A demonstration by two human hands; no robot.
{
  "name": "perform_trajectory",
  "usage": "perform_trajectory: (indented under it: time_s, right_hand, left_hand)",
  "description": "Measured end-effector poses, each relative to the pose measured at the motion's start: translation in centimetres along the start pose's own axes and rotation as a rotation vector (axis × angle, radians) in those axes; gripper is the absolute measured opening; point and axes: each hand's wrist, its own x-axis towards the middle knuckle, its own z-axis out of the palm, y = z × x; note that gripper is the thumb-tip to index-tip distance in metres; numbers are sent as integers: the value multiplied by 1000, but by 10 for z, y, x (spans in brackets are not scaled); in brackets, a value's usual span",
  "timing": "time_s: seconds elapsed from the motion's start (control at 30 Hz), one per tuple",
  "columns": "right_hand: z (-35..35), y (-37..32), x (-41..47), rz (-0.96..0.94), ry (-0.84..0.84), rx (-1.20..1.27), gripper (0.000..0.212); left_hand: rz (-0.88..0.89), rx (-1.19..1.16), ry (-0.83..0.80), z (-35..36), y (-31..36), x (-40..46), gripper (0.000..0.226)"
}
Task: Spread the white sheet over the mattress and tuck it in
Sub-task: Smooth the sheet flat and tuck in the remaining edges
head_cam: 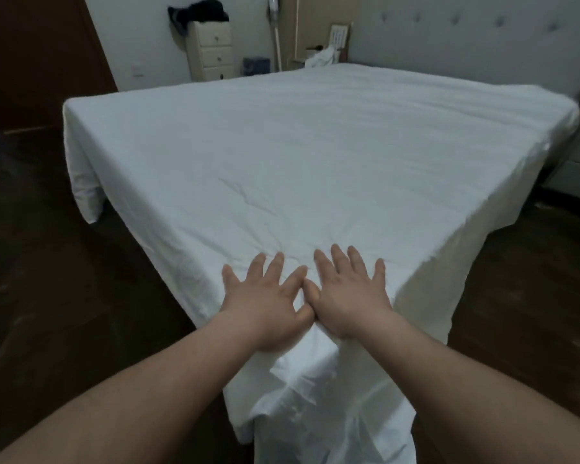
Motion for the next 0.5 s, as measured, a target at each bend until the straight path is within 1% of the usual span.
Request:
perform_trajectory:
  time_s: [0.07,0.17,0.3,0.4,0.43,0.47,0.5]
  right_hand:
    - [0,-1,-7,0,20,17,73]
    - [1,-2,-18,-8,4,30,74]
    - [2,-5,-44,-49,-27,60,74]
    - [-3,-5,-58,-98,-71,28,70]
    - [-6,-4,-60,-116,-48,0,66]
    - [-11,-3,-60,-125,10,-23,59]
    - [-18,-3,-56,-111,91,-20,52]
  left_hand:
    - [-1,-5,22,-1,0,-7,75]
    - [6,2,30,1,-2,-20,75]
    - [31,10,-20,1,-5,-47,83]
    - [20,64,-51,-23,-8,-53,85]
    - [11,91,-43,-35,-8,-49,81]
    - [0,84,-27,-46,-7,-42,74]
    - [-15,30,9,-55,-6,-31,68]
